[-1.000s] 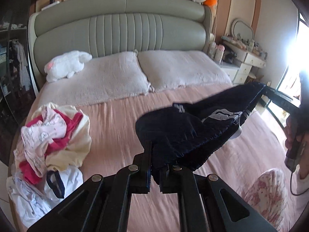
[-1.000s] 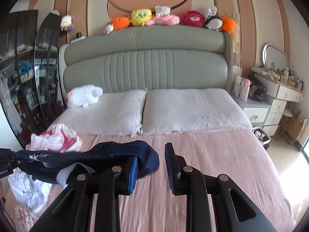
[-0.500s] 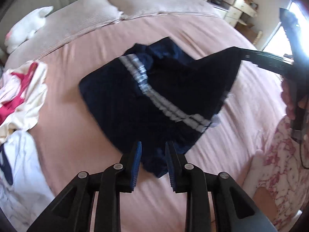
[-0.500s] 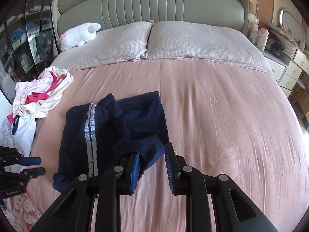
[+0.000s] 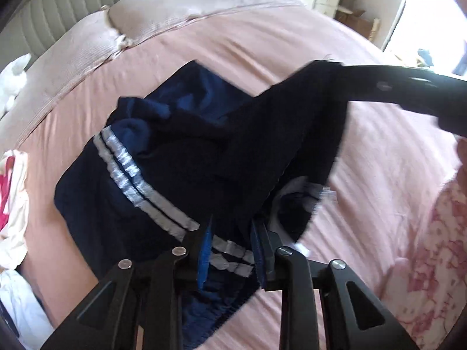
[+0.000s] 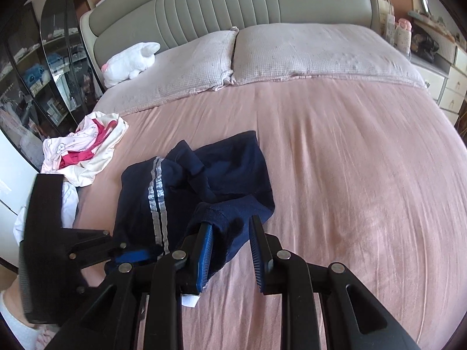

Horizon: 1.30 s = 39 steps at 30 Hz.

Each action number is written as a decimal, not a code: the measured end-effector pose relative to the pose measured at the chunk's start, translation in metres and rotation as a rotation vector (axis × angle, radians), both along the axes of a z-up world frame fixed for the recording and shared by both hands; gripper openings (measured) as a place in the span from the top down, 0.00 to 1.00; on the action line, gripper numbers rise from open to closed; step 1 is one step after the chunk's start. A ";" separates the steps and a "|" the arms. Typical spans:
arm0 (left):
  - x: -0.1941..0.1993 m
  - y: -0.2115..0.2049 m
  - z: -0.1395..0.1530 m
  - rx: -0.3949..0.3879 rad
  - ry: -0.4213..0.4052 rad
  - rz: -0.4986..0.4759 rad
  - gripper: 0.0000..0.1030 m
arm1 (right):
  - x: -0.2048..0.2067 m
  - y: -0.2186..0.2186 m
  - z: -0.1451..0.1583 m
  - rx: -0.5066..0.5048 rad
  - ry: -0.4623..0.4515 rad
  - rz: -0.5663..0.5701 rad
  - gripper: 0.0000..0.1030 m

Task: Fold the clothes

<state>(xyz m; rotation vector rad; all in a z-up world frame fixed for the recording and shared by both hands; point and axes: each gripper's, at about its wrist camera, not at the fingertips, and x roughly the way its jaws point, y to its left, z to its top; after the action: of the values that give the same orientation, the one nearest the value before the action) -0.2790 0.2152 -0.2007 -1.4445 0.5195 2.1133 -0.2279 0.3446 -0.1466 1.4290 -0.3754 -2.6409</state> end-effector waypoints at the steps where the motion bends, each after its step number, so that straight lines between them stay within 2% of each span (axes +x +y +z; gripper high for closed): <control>1: -0.007 -0.007 0.003 0.005 0.006 0.043 0.98 | -0.002 0.001 -0.005 -0.021 -0.024 -0.002 0.78; 4: -0.020 -0.034 0.030 0.080 0.059 0.151 0.98 | -0.011 -0.005 -0.033 -0.010 -0.150 -0.005 0.77; 7: -0.020 -0.053 0.066 0.141 0.110 0.187 0.98 | -0.021 -0.018 -0.059 0.003 -0.251 0.023 0.77; 9: -0.018 -0.060 0.081 0.157 0.140 0.184 0.98 | -0.028 -0.031 -0.064 0.016 -0.258 0.057 0.77; 12: -0.015 -0.071 0.091 0.155 0.173 0.199 0.98 | -0.037 -0.044 -0.073 0.198 -0.258 0.014 0.77; 14: -0.013 -0.082 0.096 0.168 0.205 0.234 0.98 | -0.035 -0.046 -0.075 0.234 -0.251 -0.007 0.74; 15: -0.011 -0.089 0.099 0.163 0.241 0.261 0.98 | -0.032 -0.047 -0.076 0.229 -0.258 -0.005 0.62; 16: -0.012 -0.095 0.100 0.166 0.262 0.284 0.98 | -0.029 -0.047 -0.077 0.225 -0.268 -0.003 0.44; 17: -0.015 -0.101 0.100 0.176 0.275 0.306 0.98 | -0.026 -0.047 -0.080 0.220 -0.283 0.001 0.40; 19: -0.017 -0.109 0.103 0.197 0.274 0.318 0.98 | -0.022 -0.049 -0.088 0.154 -0.319 0.032 0.41; 20: -0.017 -0.113 0.105 0.208 0.270 0.321 0.98 | -0.023 -0.050 -0.092 0.097 -0.340 0.050 0.41; 21: -0.017 -0.113 0.100 0.208 0.250 0.318 0.97 | -0.024 -0.052 -0.095 0.046 -0.354 0.068 0.55; 22: -0.017 -0.112 0.092 0.202 0.220 0.312 0.97 | -0.026 -0.055 -0.095 0.022 -0.348 0.084 0.77; 24: -0.016 -0.109 0.074 0.190 0.158 0.300 0.97 | -0.028 -0.060 -0.082 0.088 -0.272 0.101 0.95; 27: -0.015 -0.105 0.049 0.171 0.067 0.281 0.96 | -0.023 -0.053 -0.045 0.176 -0.076 0.033 0.95; 29: -0.015 -0.102 0.031 0.158 0.006 0.268 0.96 | -0.017 -0.045 -0.025 0.221 0.007 -0.011 0.95; 32: -0.012 -0.096 0.008 0.151 -0.080 0.240 0.96 | -0.009 -0.033 -0.014 0.233 0.037 -0.055 0.95; 36: -0.001 -0.081 0.004 0.233 -0.125 0.191 0.94 | -0.001 -0.018 -0.007 0.142 0.039 -0.086 0.95; 38: 0.004 -0.075 0.005 0.262 -0.132 0.184 0.88 | 0.002 -0.013 -0.004 0.094 0.045 -0.084 0.95; 39: 0.006 -0.073 0.007 0.272 -0.125 0.191 0.80 | 0.002 -0.019 -0.001 0.086 0.056 -0.082 0.95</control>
<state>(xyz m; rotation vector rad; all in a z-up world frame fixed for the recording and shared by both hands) -0.2726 0.1418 -0.1940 -1.5022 0.0448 2.1213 -0.2261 0.3260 -0.1480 1.3887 -0.3259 -2.7879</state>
